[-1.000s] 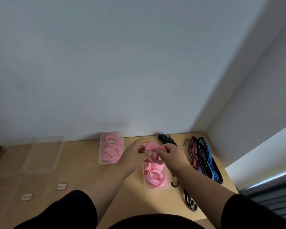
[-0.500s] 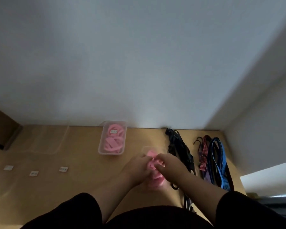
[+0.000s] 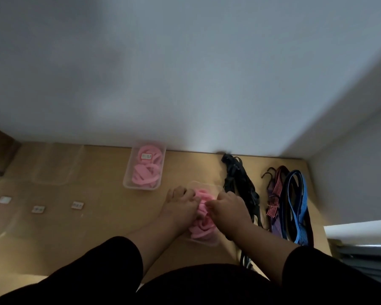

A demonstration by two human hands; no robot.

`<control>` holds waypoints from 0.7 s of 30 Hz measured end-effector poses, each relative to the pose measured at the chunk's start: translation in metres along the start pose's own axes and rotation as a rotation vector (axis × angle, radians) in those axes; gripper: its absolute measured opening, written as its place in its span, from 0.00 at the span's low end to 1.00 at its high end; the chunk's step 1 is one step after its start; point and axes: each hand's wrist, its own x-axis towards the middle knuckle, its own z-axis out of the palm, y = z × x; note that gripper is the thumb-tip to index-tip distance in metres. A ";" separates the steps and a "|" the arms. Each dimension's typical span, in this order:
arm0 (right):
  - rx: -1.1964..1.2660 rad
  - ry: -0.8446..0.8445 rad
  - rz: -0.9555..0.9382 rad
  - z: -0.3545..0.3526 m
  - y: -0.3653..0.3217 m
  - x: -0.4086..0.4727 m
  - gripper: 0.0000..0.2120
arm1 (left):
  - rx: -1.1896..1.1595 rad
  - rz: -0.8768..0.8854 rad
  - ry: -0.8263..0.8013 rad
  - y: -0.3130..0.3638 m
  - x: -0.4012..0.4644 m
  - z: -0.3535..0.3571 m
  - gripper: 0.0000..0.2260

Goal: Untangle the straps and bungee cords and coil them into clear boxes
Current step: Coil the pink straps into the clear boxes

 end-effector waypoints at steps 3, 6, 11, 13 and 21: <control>0.005 0.013 0.023 0.002 -0.001 -0.001 0.14 | 0.040 -0.008 0.000 0.003 -0.001 0.001 0.24; 0.008 0.014 0.042 0.003 -0.003 -0.001 0.13 | 0.070 -0.006 0.007 0.005 -0.002 0.002 0.24; 0.058 0.059 0.081 -0.003 -0.005 -0.007 0.14 | -0.074 0.009 0.075 -0.002 -0.007 0.003 0.24; 0.141 0.102 0.093 -0.008 -0.006 -0.010 0.15 | -0.104 0.040 0.113 -0.006 -0.009 0.002 0.25; 0.288 0.172 0.035 -0.021 -0.017 -0.024 0.17 | -0.205 0.190 0.093 -0.012 -0.014 -0.008 0.31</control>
